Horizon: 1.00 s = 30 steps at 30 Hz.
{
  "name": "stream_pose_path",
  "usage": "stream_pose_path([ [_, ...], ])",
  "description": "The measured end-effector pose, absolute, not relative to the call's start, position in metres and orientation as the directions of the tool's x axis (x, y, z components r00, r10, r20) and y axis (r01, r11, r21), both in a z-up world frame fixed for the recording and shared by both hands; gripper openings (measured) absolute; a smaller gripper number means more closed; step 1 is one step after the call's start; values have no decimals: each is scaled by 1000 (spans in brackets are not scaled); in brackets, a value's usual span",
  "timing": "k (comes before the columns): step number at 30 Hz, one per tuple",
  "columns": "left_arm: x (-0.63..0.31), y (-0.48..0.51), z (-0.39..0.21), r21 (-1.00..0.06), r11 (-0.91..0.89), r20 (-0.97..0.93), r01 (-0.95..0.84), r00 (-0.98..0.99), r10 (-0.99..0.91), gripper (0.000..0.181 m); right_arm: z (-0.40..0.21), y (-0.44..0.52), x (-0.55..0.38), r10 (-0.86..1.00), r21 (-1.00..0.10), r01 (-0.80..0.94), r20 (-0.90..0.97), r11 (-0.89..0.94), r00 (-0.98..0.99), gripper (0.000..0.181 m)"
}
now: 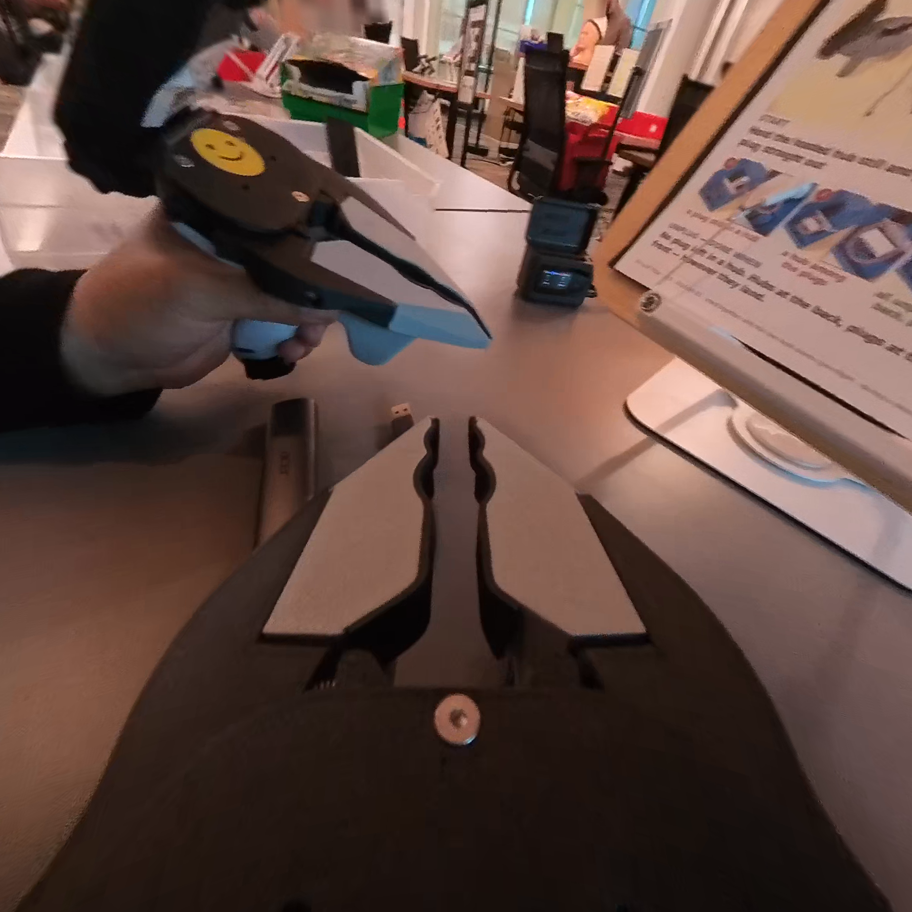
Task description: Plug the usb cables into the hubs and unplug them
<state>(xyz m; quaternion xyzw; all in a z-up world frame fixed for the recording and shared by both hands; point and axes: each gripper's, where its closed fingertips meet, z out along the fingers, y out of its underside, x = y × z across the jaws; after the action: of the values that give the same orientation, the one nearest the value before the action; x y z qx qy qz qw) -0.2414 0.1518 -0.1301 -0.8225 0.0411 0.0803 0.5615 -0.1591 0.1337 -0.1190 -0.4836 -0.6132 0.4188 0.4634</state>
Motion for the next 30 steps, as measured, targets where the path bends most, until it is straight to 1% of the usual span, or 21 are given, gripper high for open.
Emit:
stream_pose_path([
  [2,-242,152,-133,-912,-380,-170,-152,985,15,0,-120,120,-159,969,-957,199,179,211,-169,0],
  [4,-242,153,-134,-912,-384,-155,-142,988,2,0,-123,108,-160,953,-950,197,197,244,-229,0],
  [8,-243,152,-132,-911,-392,-134,-129,991,-15,0,-136,90,-161,915,-917,251,214,309,-342,0],
  [12,-248,151,-132,-897,-394,-216,-199,976,-2,0,-143,86,-157,904,-901,304,181,311,-388,14],
  [14,-251,150,-136,-884,-409,-246,-226,969,-3,0,-144,83,-154,898,-896,321,162,307,-409,25],
  [15,-252,149,-138,-877,-419,-257,-235,966,-4,0,-146,80,-151,892,-891,336,146,306,-427,25],
  [16,-254,148,-142,-869,-431,-265,-243,964,-9,0,-149,79,-150,890,-883,353,137,309,-436,29],
  [17,-257,147,-144,-861,-443,-276,-249,961,-3,0,-154,77,-149,885,-870,376,131,318,-446,36],
  [18,-259,146,-146,-856,-451,-284,-254,959,-1,0,-159,75,-147,880,-855,397,131,333,-456,39],
  [19,-260,145,-148,-852,-457,-284,-255,959,-4,0,-164,72,-146,874,-843,409,136,350,-466,38],
  [20,-261,145,-150,-850,-462,-284,-254,959,-7,0,-168,69,-144,866,-830,417,145,370,-479,33],
  [23,-267,142,-155,-834,-492,-286,-248,958,0,0,-174,59,-142,844,-800,419,191,430,-501,33],
  [26,-274,140,-159,-812,-522,-306,-259,952,3,0,-192,55,-141,822,-731,477,201,488,-533,47],
  [27,-275,141,-160,-808,-525,-312,-267,950,-3,0,-194,56,-142,826,-725,486,202,488,-527,40],
  [30,-279,141,-161,-797,-533,-333,-283,943,-2,0,-196,62,-146,842,-724,514,171,460,-512,29],
])
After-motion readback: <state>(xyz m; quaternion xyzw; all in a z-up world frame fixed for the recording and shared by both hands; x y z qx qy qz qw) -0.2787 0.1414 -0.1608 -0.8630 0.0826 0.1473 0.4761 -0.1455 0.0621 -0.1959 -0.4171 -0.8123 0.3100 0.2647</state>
